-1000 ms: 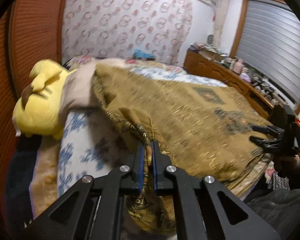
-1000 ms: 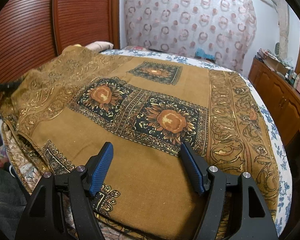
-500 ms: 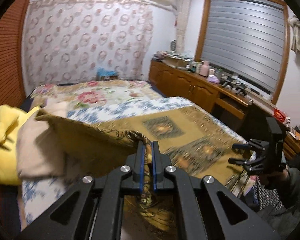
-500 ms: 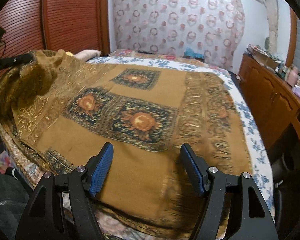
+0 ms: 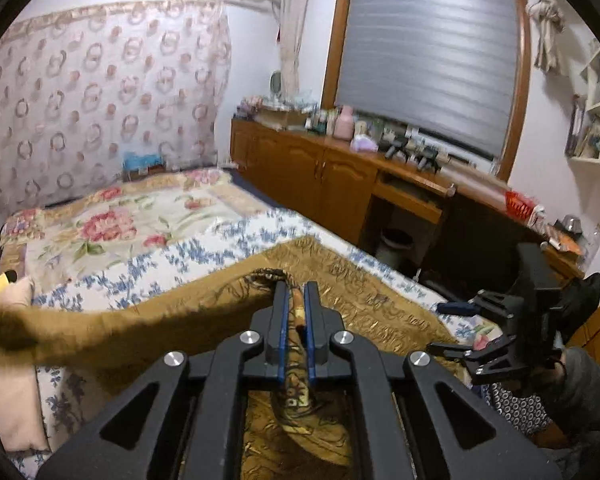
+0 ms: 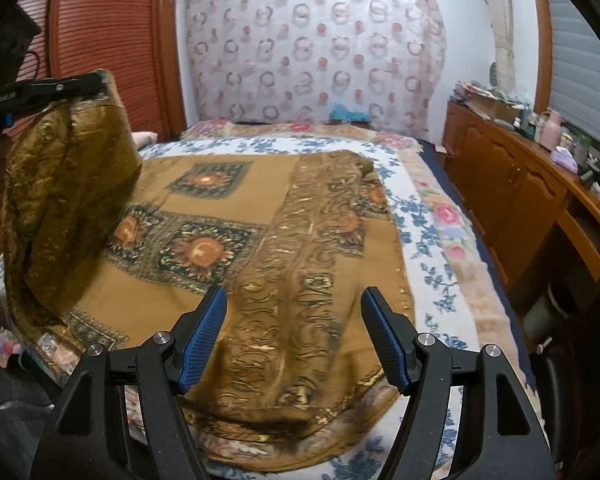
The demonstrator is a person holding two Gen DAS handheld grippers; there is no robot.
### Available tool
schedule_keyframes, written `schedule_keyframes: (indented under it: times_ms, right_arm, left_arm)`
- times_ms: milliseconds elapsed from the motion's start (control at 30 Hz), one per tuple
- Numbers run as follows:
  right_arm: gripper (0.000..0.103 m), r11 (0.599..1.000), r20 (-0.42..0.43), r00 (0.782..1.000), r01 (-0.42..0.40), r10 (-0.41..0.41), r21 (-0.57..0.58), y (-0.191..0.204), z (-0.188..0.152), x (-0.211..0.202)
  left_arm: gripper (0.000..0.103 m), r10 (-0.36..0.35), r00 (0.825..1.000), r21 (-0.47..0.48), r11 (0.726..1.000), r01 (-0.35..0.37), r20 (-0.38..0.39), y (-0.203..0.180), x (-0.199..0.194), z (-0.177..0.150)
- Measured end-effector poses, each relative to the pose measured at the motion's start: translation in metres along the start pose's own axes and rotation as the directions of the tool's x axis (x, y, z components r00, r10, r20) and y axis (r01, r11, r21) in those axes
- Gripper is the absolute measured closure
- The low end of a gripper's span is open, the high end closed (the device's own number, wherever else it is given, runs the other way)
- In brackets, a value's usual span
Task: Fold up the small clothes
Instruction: 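Fold the lifted edge over the shirt and open the left gripper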
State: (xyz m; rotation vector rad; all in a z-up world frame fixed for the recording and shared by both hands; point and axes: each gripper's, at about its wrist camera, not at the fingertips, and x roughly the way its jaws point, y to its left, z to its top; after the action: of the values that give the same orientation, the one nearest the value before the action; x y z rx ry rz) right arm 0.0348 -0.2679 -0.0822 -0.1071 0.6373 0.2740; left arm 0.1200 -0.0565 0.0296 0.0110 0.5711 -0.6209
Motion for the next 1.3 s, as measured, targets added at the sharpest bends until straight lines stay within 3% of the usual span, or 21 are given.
schedule_keyframes:
  times_ms: [100,167,233,400,633,933,1300]
  right_arm:
    - [0.032,1.0,0.003,1.0,-0.001,0.001,-0.002,0.001,0.002,0.001]
    - [0.032,1.0,0.004,1.0,-0.006,0.006,-0.006,0.002,0.003,0.002]
    - [0.032,1.0,0.005,1.0,-0.014,0.014,-0.016,0.007,0.006,0.005]
    - [0.032,0.998,0.008,0.999,-0.05,0.05,-0.046,0.023,0.019,0.013]
    - [0.032,0.985,0.003,0.993,-0.113,0.114,-0.129,0.059,0.037,0.028]
    - [0.032,0.954,-0.075,0.981,-0.19,0.177,-0.232,0.102,0.046,0.062]
    - [0.032,0.926,-0.159,0.974,-0.207,0.163,-0.315,0.128,0.047,0.092]
  left_arm:
    - [0.086,-0.009,0.999,-0.015,1.0,0.009,-0.04,0.003,0.009,-0.01]
    - [0.071,0.016,0.999,-0.004,1.0,-0.016,-0.049,0.003,0.009,-0.018]
    - [0.063,0.034,0.998,-0.008,0.999,-0.034,-0.055,0.006,0.006,-0.025]
    - [0.048,0.078,0.996,-0.04,0.996,-0.08,-0.036,0.018,-0.013,-0.039]
    - [0.047,0.179,0.983,-0.082,0.98,-0.182,-0.033,0.038,-0.028,-0.063]
    - [0.047,0.233,0.971,-0.145,0.96,-0.239,-0.058,0.063,-0.041,-0.093]
    - [0.047,0.261,0.963,-0.165,0.949,-0.269,-0.068,0.074,-0.048,-0.107]
